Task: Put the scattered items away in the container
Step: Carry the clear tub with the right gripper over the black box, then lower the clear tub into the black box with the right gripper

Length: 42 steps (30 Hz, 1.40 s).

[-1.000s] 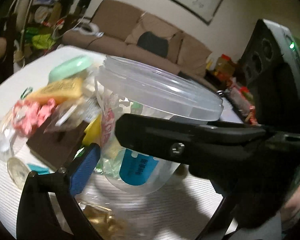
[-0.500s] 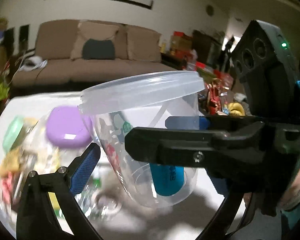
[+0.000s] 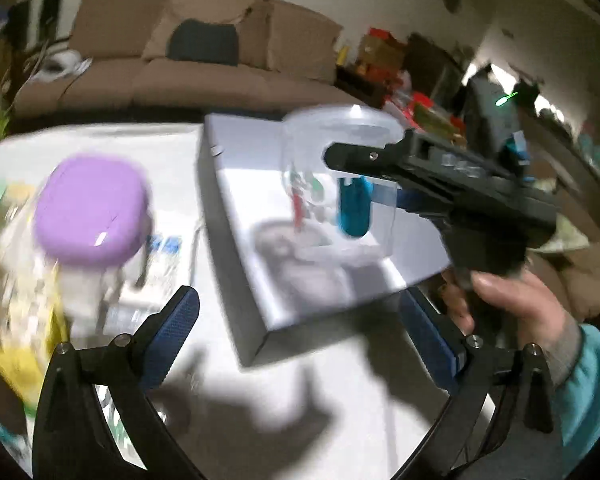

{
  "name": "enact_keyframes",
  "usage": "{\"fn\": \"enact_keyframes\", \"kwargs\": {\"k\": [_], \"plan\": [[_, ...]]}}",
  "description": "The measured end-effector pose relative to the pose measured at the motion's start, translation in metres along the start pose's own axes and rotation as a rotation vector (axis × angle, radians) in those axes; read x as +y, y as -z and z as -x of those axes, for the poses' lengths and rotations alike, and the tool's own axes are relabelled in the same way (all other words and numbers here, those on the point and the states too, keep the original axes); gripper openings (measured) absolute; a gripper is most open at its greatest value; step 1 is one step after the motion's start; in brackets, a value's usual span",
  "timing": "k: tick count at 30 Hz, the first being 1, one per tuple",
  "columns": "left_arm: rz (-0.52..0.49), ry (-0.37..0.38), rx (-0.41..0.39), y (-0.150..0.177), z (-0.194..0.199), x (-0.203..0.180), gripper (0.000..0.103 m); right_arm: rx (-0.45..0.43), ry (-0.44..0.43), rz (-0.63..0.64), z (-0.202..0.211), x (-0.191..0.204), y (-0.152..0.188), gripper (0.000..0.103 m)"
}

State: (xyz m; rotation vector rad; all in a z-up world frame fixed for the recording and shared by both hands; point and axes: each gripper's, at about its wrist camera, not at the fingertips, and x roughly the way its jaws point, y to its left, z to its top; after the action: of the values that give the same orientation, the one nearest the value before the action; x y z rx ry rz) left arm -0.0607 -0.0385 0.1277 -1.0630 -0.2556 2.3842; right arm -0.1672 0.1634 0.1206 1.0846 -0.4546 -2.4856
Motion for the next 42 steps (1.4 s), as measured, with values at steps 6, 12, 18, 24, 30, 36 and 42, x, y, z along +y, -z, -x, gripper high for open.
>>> {"fn": "enact_keyframes", "kwargs": {"k": [6,12,18,24,30,36,42], "plan": [[0.062,0.004,-0.031,0.028,0.042,0.040,0.102,0.076,0.059,0.073,-0.016,0.015,0.023,0.090],[0.092,0.055,-0.099,0.032,0.060,0.053,0.103,0.146,0.062,0.053,-0.017,0.024,0.029,0.091],[0.103,0.118,-0.083,0.028,0.046,0.061,0.103,0.152,0.175,0.153,0.000,0.036,-0.001,0.096],[0.157,0.222,-0.098,0.018,0.043,0.066,0.103,0.466,0.194,0.151,-0.063,0.023,-0.015,0.100],[0.205,0.216,-0.095,0.017,0.037,0.079,0.103,0.612,0.175,0.126,-0.110,0.016,-0.020,0.103],[0.218,0.232,-0.114,0.013,0.037,0.081,0.103,0.661,0.144,-0.029,-0.121,-0.009,-0.038,0.103],[0.229,0.240,-0.106,0.013,0.032,0.082,0.103,0.670,0.139,-0.042,-0.116,-0.014,-0.040,0.103]]}}
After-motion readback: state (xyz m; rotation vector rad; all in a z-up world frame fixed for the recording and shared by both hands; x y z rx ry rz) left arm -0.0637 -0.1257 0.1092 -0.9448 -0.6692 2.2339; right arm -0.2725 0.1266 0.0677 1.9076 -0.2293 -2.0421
